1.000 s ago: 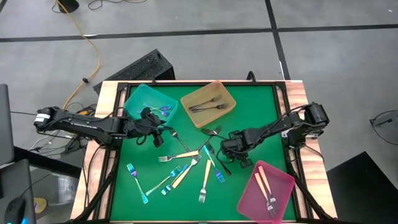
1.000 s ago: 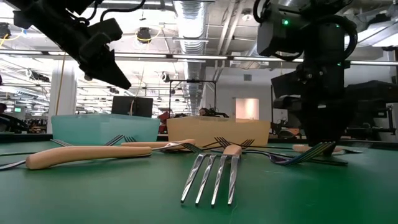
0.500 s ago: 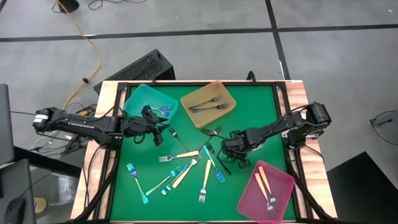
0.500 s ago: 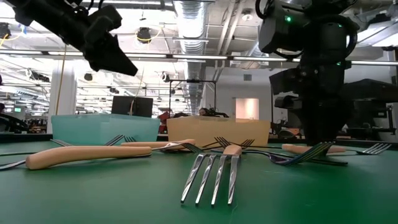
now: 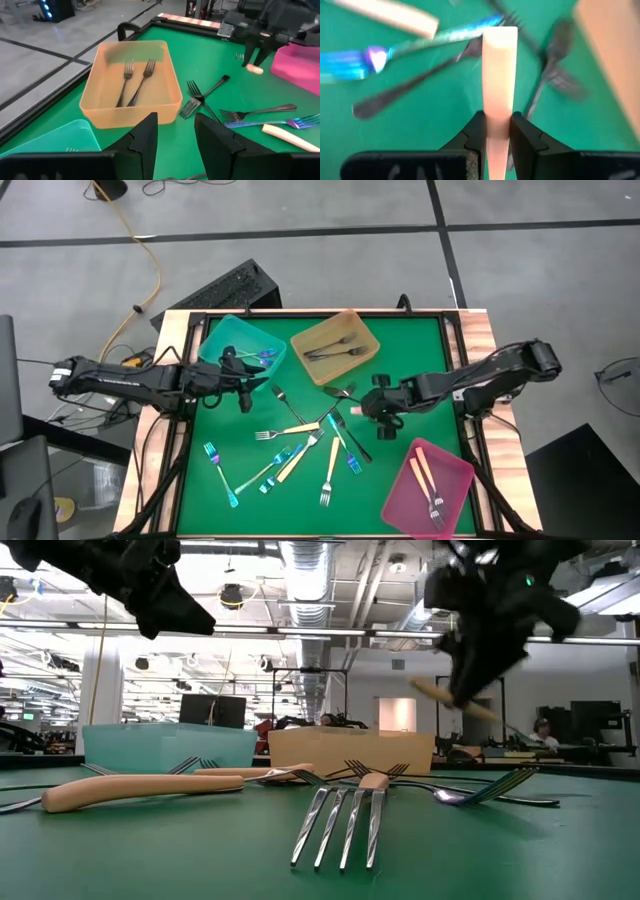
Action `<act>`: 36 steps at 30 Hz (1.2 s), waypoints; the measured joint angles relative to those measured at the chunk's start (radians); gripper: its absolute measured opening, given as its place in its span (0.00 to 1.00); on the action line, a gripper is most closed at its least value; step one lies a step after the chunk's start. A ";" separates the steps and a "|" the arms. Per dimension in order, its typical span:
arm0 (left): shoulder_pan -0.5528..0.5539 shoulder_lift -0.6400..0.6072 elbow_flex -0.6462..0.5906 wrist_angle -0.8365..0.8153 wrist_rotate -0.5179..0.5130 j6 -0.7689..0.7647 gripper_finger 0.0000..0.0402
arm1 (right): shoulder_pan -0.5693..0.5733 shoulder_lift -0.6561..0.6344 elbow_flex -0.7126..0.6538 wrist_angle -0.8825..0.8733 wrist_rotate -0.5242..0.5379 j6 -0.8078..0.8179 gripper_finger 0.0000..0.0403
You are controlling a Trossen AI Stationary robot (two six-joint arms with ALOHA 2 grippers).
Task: Sort silverware by color (type)
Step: Put the yellow fork into the pink bin
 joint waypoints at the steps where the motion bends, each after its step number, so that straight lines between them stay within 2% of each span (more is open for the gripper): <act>1: 0.000 -0.007 0.000 -0.008 0.000 0.000 0.28 | 0.000 -0.018 0.000 0.013 0.011 0.014 0.21; 7: 0.000 -0.030 0.000 -0.067 -0.005 0.000 0.28 | 0.003 -0.142 0.000 0.050 0.148 0.120 0.21; 12: 0.000 -0.036 0.000 -0.082 -0.005 -0.001 0.28 | 0.003 -0.232 0.025 0.058 0.236 0.285 0.21; 18: 0.000 -0.036 0.000 -0.088 -0.008 -0.001 0.28 | 0.016 -0.299 0.097 0.047 0.237 0.527 0.21; 22: 0.000 -0.036 0.000 -0.088 -0.010 -0.009 0.28 | 0.055 -0.322 0.152 -0.042 0.231 0.728 0.24; 28: 0.000 -0.036 0.000 -0.091 -0.010 -0.010 0.28 | 0.189 -0.325 0.211 -0.249 0.229 1.017 0.23; 36: 0.000 -0.036 0.000 -0.105 -0.014 -0.028 0.28 | 0.424 -0.323 0.213 -0.250 0.229 1.364 0.24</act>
